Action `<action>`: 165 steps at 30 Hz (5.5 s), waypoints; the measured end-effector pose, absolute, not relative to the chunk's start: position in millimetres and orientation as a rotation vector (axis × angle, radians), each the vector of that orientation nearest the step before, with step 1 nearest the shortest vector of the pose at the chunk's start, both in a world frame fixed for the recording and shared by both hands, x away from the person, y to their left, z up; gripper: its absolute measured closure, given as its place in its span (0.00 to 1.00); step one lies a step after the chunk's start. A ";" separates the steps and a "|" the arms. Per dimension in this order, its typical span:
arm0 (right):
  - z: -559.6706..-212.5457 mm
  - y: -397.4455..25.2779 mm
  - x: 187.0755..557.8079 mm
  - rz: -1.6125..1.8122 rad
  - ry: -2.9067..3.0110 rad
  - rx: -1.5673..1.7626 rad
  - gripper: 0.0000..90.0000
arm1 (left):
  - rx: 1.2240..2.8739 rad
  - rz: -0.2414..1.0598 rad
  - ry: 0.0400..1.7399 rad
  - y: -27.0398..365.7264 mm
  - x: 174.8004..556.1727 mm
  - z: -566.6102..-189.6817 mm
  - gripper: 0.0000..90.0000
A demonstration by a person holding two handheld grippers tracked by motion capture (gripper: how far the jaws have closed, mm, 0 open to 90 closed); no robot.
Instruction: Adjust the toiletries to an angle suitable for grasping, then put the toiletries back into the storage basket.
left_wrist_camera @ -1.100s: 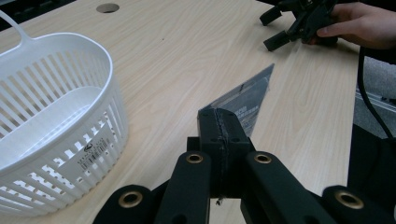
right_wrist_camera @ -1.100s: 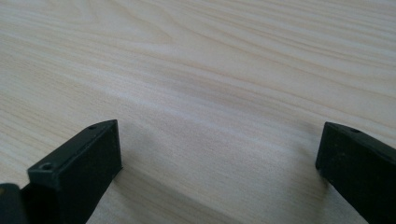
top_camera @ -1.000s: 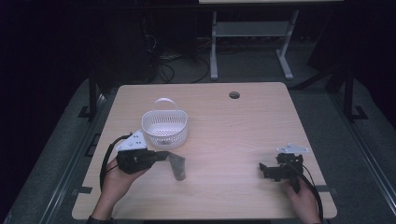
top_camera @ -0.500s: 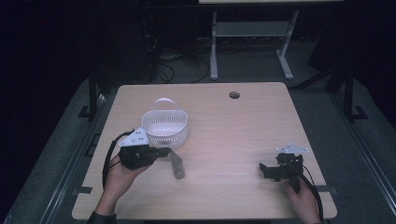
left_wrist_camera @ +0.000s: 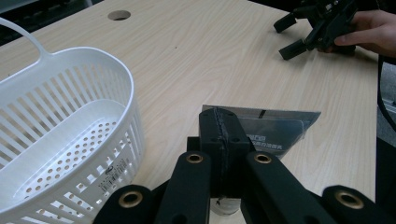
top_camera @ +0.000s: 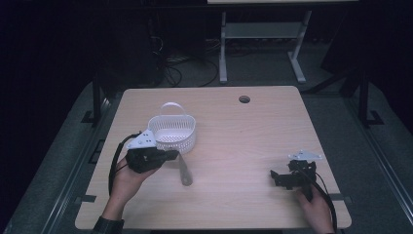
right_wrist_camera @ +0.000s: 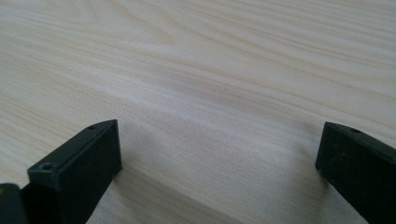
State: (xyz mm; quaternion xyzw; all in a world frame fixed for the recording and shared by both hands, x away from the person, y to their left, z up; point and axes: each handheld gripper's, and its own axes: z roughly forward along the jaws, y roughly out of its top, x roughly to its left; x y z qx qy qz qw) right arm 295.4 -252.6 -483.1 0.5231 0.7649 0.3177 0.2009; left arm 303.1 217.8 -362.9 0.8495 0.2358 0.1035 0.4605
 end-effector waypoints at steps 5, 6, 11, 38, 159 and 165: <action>-483.1 -252.6 295.4 0.888 2.137 1.461 0.00 | 2.079 0.242 0.577 221.3 301.2 -363.2 1.00; -483.1 -252.6 295.3 0.887 2.137 1.462 0.00 | 2.074 0.236 0.577 222.3 300.9 -362.9 0.97; -483.1 -252.6 295.3 0.888 2.137 1.462 0.00 | 2.080 0.222 0.589 225.6 297.0 -360.9 0.87; -483.1 -252.6 295.4 0.888 2.137 1.461 0.00 | 2.113 0.212 0.562 201.4 290.9 -364.0 0.17; -483.1 -252.6 295.4 0.888 2.137 1.462 0.00 | 2.156 0.260 0.582 193.9 318.4 -301.6 0.33; -483.1 -252.6 295.3 0.888 2.136 1.461 0.00 | 2.152 0.255 0.586 196.0 321.2 -297.2 0.33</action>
